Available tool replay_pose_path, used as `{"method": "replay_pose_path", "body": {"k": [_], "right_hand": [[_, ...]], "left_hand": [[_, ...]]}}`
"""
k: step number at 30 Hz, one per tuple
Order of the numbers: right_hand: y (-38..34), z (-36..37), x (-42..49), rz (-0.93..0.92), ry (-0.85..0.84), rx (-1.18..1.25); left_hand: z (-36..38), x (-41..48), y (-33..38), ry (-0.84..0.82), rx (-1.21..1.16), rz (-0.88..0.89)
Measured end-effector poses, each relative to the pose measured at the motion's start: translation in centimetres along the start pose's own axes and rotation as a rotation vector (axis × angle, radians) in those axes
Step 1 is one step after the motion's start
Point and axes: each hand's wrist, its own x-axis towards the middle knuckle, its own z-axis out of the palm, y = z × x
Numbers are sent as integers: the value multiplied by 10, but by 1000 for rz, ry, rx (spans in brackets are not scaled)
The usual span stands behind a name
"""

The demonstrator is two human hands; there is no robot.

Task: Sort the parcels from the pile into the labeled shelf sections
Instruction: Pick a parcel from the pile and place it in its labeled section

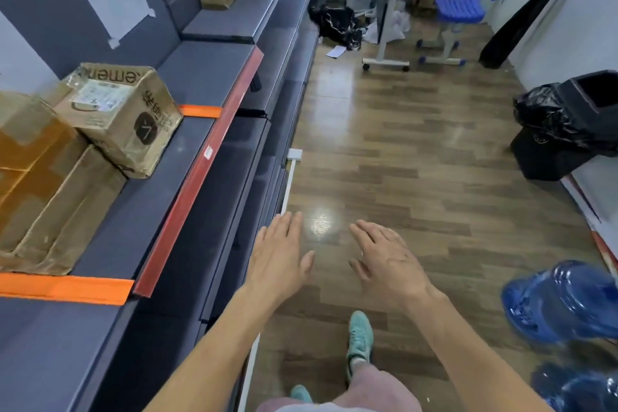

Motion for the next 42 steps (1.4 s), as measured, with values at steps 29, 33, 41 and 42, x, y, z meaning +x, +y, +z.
{"method": "replay_pose_path", "body": {"k": [29,33,41,42], "right_hand": [[165,-104,437,-101,-76,-27],[171,-119,498,-58,-46,-15],[176,-133,606,-99,-50,28],[178,-134,621,-112,-51,30]], "left_hand": [[-37,453,-13,-17,-141,-178],[-64,514,-31,-16,-128,-140],[-106,604,-73,-28,-151,-227],[-107,614,-76,-36,-153,-239]]}}
